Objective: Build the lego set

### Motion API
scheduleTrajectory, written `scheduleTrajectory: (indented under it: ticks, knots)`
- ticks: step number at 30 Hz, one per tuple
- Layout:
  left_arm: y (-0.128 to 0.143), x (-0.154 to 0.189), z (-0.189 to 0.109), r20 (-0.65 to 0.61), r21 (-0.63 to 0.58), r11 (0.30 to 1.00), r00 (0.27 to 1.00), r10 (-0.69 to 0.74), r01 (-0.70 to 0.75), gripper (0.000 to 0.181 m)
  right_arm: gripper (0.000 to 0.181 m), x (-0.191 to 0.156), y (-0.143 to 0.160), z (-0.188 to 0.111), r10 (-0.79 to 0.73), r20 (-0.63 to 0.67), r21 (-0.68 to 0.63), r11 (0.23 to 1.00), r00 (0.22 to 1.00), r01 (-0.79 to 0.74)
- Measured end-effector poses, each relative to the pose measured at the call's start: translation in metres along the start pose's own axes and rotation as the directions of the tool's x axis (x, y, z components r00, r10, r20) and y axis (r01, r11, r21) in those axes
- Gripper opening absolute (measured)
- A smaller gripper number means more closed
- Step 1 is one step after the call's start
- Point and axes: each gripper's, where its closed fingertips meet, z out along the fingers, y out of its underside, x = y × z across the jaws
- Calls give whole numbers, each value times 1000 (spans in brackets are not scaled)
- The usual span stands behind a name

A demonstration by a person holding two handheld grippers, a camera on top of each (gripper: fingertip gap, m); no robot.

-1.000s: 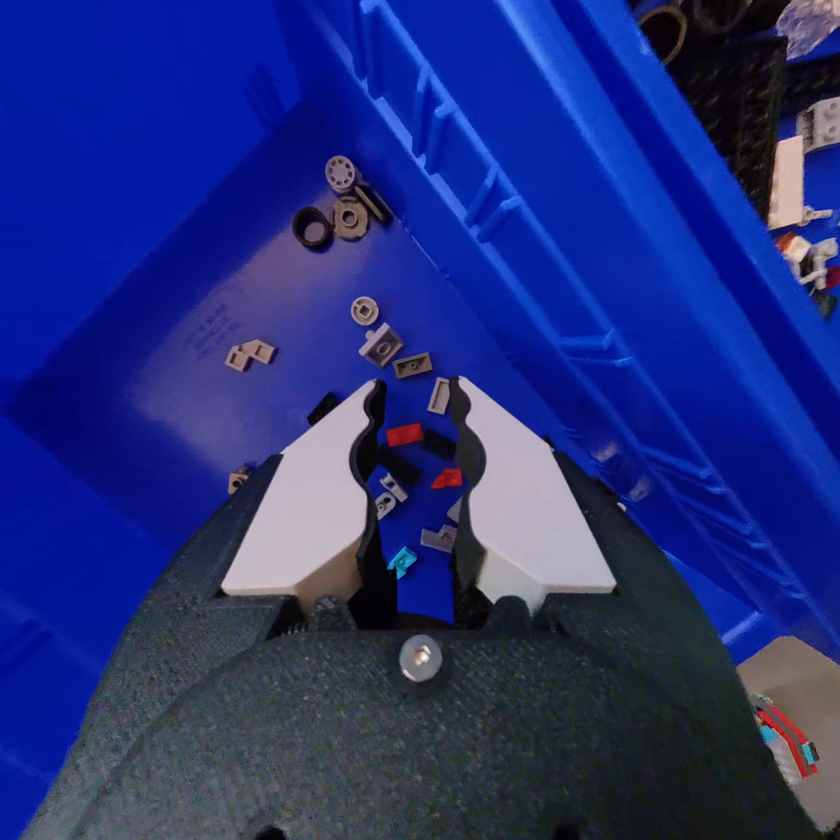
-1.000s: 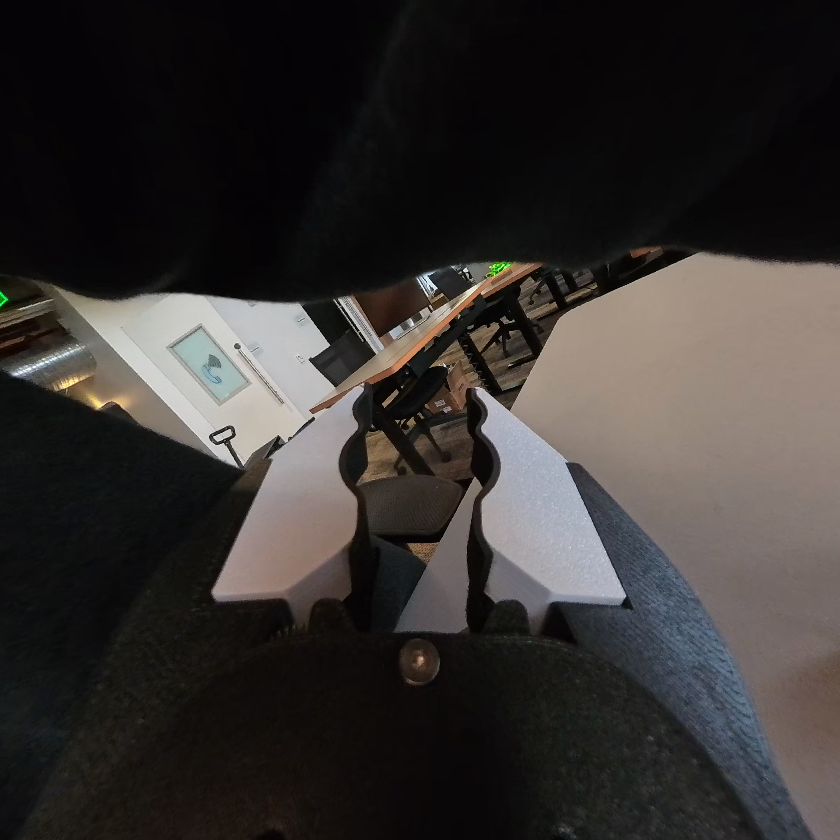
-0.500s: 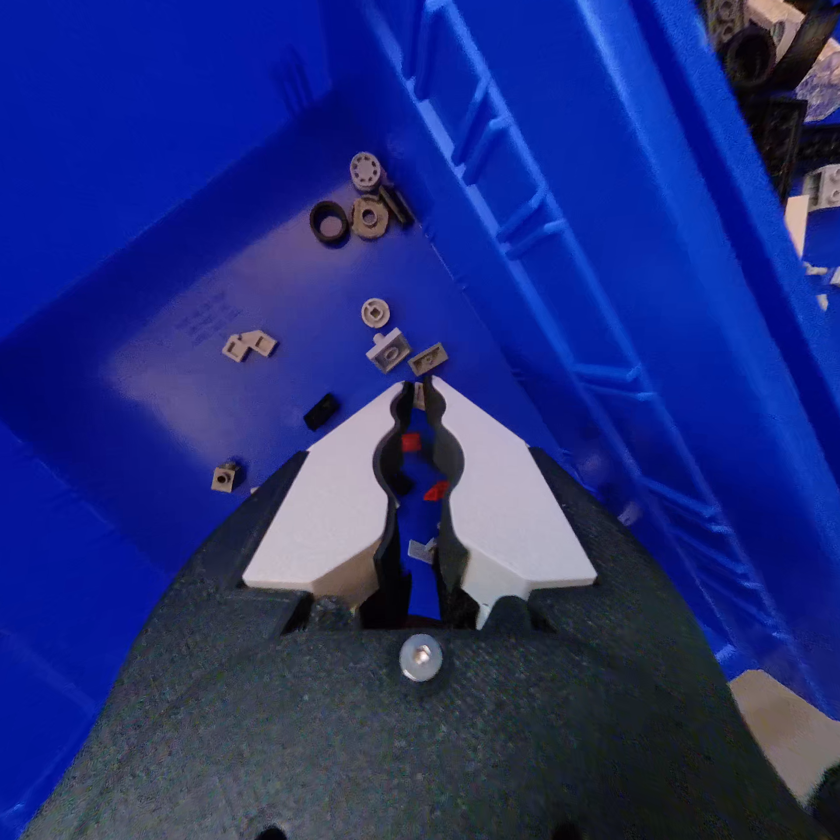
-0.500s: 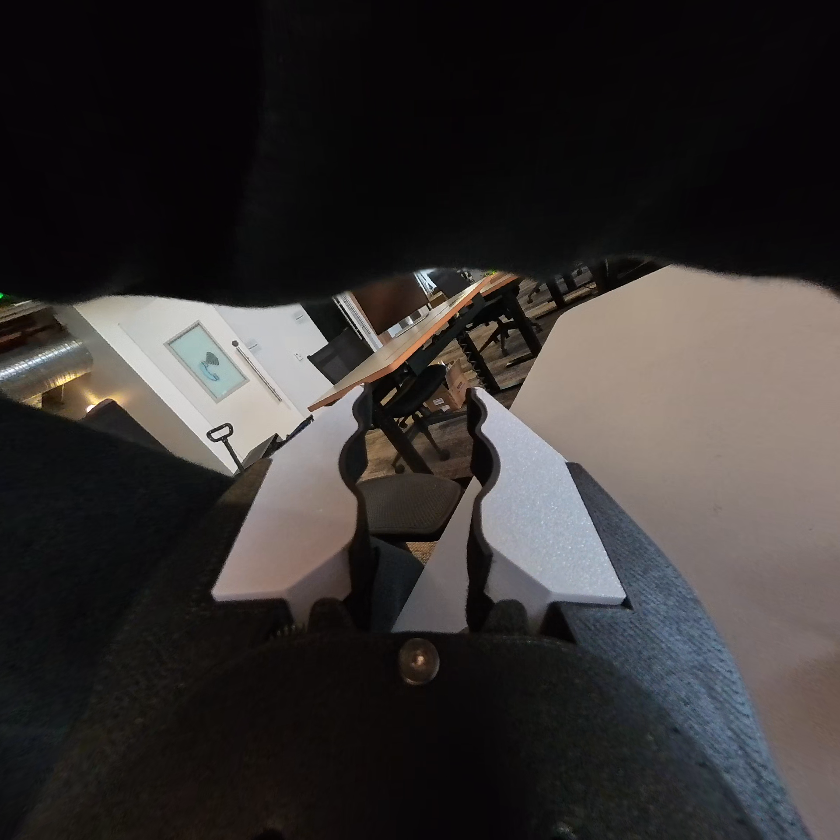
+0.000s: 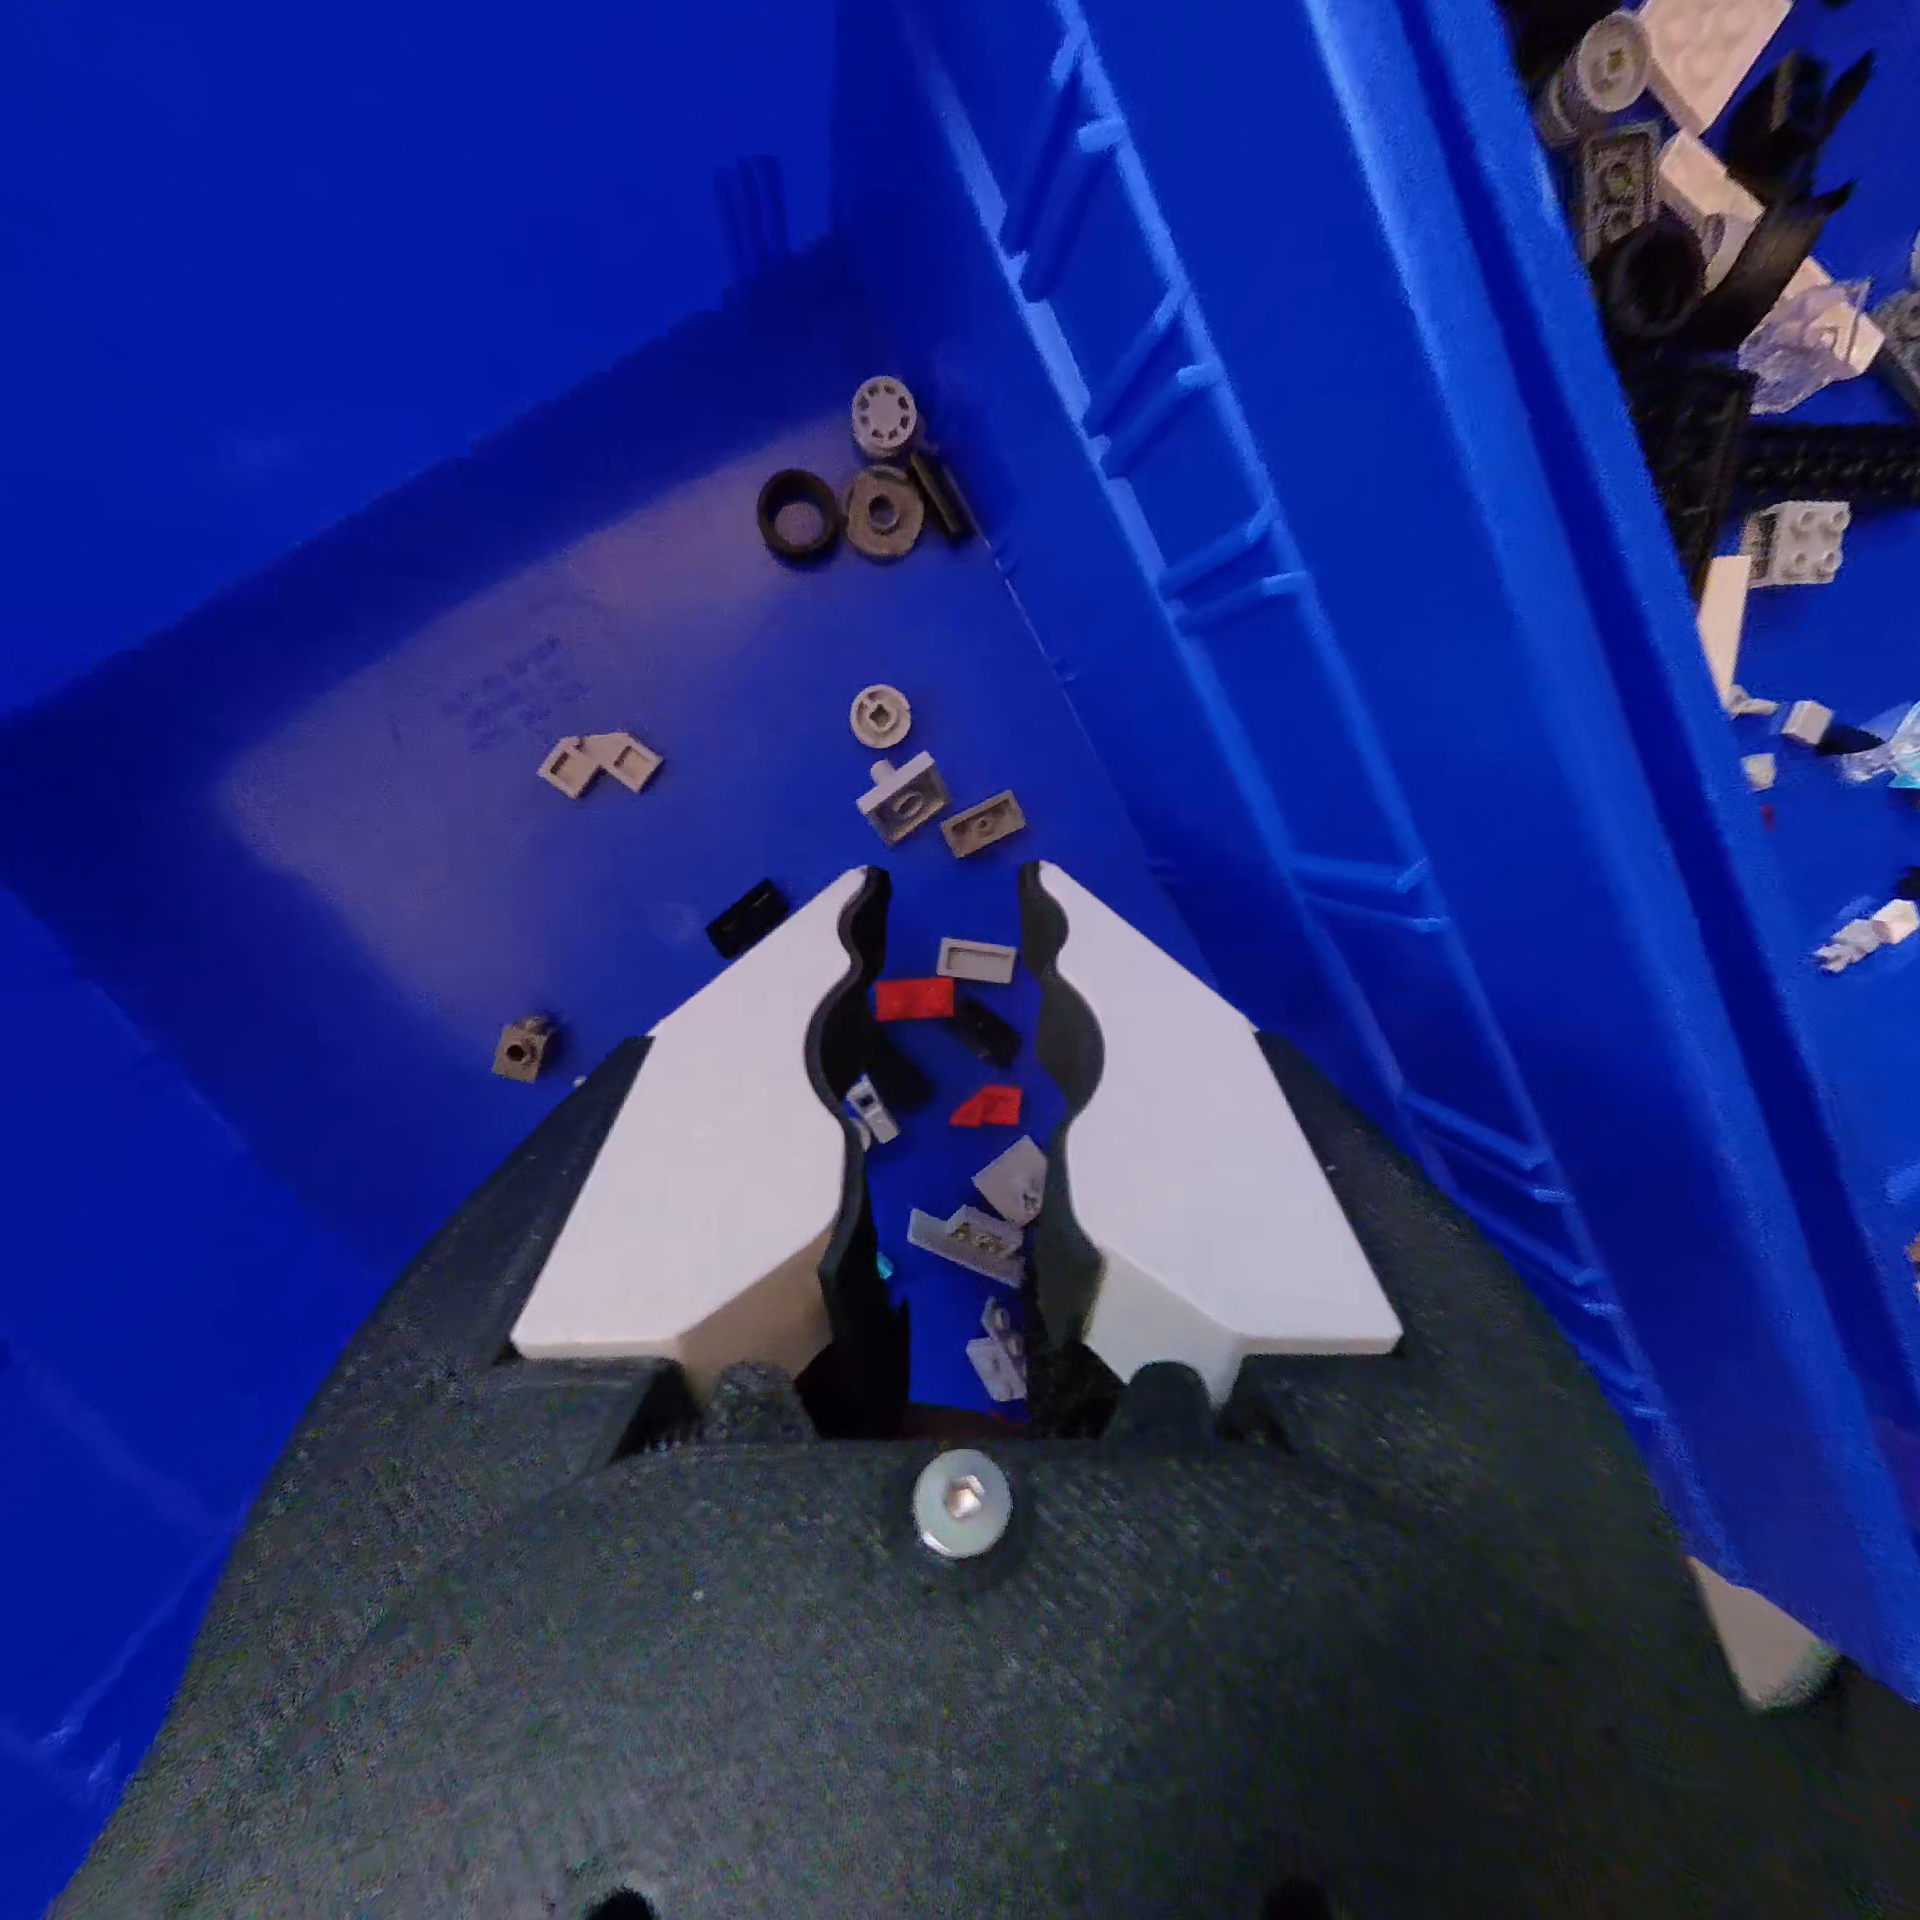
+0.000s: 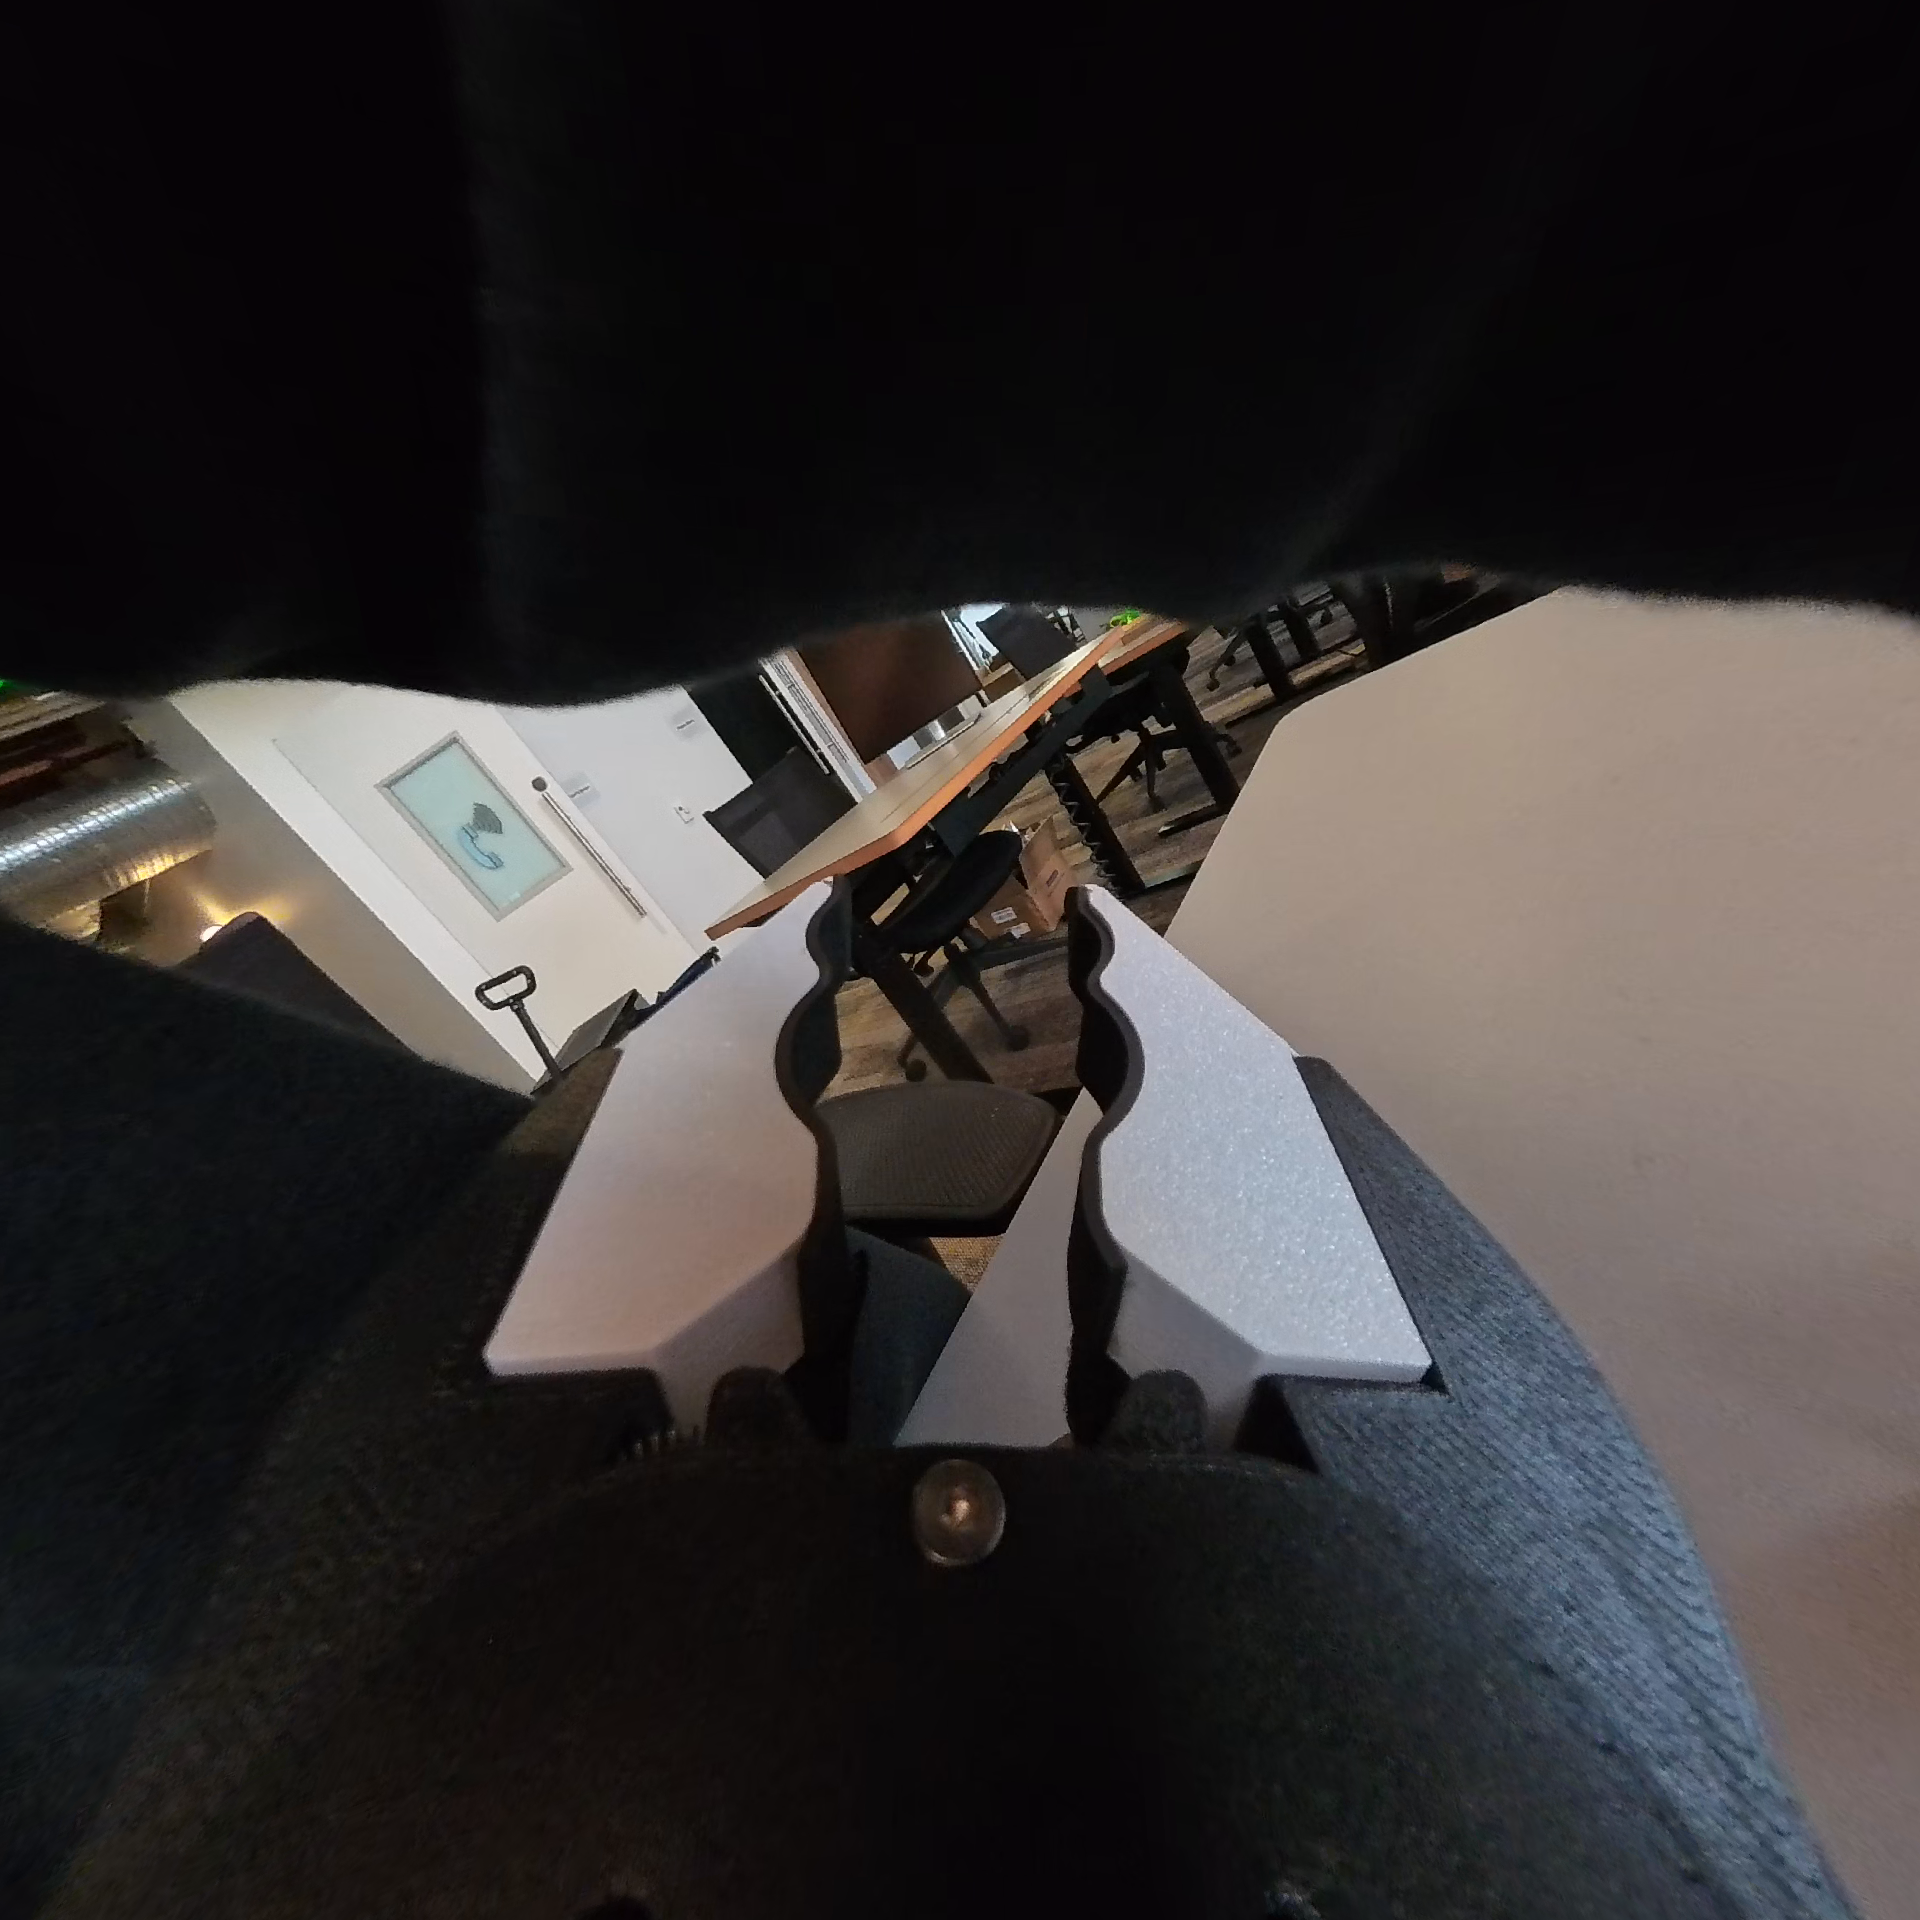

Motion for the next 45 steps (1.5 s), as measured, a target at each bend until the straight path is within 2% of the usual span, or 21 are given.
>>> scheduleTrajectory:
  ticks: [1,6,8,14,20,24,28,32,37,42,45]
  knots:
    - [0,2,2,-5,-3,1000,1000,-4,4,27,41,0,0,0,0,0,0,1000,1000,0]
    - [-5,4,13,13,-17,1000,1000,-7,7,27,41,0,0,0,0,0,3,1000,1000,0]
    - [-6,1,14,43,-19,1000,999,7,-6,21,41,0,0,0,0,0,3,1000,1000,0]
    - [-4,-2,15,121,-33,997,990,77,-74,20,41,0,0,0,-3,0,-1,1000,1000,3]
    - [-2,-5,9,128,-21,997,989,74,-72,19,41,0,0,0,-6,1,-2,1000,1000,6]
    - [-2,0,-18,87,45,998,996,28,-32,19,41,0,1,0,-10,-1,-6,1000,1000,10]
    - [12,14,-73,27,146,989,999,-27,23,19,41,0,2,0,-15,-4,-11,1000,1000,15]
    - [51,38,-147,-33,279,954,994,-103,108,19,41,0,1,0,-16,-7,-9,1000,1000,16]
    - [141,62,-228,-81,434,865,967,-243,253,18,41,-1,0,-2,-44,-30,2,999,999,44]
    - [242,70,-277,-126,582,716,913,-388,384,19,41,-6,-3,-12,-105,-87,35,993,991,109]
    - [296,77,-287,-190,648,619,881,-433,444,18,40,-2,-14,-25,-113,-162,115,985,980,132]
